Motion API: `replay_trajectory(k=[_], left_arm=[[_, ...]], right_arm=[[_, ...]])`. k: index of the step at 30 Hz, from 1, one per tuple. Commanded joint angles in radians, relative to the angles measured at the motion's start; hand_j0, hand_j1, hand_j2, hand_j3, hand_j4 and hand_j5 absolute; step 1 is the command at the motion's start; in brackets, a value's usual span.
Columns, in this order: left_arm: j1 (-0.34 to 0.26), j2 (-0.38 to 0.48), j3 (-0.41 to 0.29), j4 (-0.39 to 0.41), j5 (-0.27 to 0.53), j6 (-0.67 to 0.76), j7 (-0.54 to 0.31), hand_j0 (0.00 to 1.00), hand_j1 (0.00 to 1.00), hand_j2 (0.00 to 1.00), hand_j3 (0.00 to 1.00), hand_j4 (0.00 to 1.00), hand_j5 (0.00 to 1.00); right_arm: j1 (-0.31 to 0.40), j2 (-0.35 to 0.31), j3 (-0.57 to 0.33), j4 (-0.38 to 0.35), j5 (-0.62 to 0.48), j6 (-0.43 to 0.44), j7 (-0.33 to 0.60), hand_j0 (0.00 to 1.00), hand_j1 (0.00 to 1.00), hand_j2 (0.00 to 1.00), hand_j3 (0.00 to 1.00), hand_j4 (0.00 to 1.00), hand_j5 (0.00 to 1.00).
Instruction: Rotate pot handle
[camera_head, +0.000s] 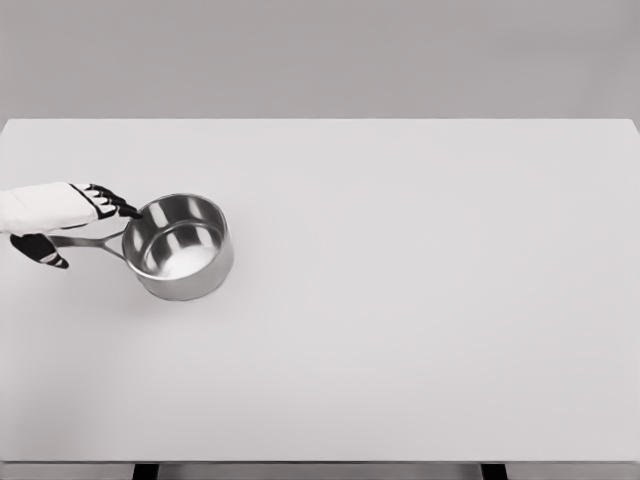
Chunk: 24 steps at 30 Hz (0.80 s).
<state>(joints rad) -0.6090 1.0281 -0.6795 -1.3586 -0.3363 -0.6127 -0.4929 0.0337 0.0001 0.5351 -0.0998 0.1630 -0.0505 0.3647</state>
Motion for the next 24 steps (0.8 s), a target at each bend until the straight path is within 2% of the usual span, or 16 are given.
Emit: replay_trajectory(k=[1,4,10,15,19,22,24], left_arm=[[-0.002,-0.026,0.001,0.038,-0.026,0.002,0.000,1.00,1.00,1.00,1.00,1.00,1.00],[-0.005,-0.026,0.001,0.058,-0.027,0.002,0.000,1.00,1.00,1.00,1.00,1.00,1.00],[-0.005,-0.017,0.006,0.038,-0.010,0.002,0.004,1.00,1.00,1.00,1.00,1.00,1.00],[0.000,0.024,0.008,0.023,0.157,0.002,0.004,1.00,1.00,1.00,1.00,1.00,1.00],[0.008,0.089,0.006,-0.089,0.264,0.002,0.004,1.00,1.00,1.00,1.00,1.00,1.00],[0.002,0.093,0.014,-0.093,0.336,0.002,0.004,1.00,1.00,1.00,1.00,1.00,1.00],[-0.012,0.069,0.020,-0.054,0.341,0.002,0.004,1.00,1.00,1.00,1.00,1.00,1.00]], right_arm=[[0.000,0.000,0.000,0.000,0.000,0.000,0.000,1.00,1.00,1.00,1.00,1.00,1.00],[0.000,0.000,0.000,0.000,0.000,-0.002,0.000,1.00,1.00,1.00,1.00,1.00,1.00],[0.000,0.000,0.000,0.000,0.000,0.000,0.000,1.00,1.00,1.00,1.00,1.00,1.00],[0.000,0.000,0.000,0.000,0.000,-0.002,0.000,1.00,1.00,1.00,1.00,1.00,1.00],[0.000,0.000,0.000,0.000,0.000,0.000,0.000,1.00,1.00,1.00,1.00,1.00,1.00],[0.000,0.000,0.000,0.000,0.000,0.000,0.000,1.00,1.00,1.00,1.00,1.00,1.00],[0.000,0.000,0.000,0.000,0.000,0.000,0.000,1.00,1.00,1.00,1.00,1.00,1.00]])
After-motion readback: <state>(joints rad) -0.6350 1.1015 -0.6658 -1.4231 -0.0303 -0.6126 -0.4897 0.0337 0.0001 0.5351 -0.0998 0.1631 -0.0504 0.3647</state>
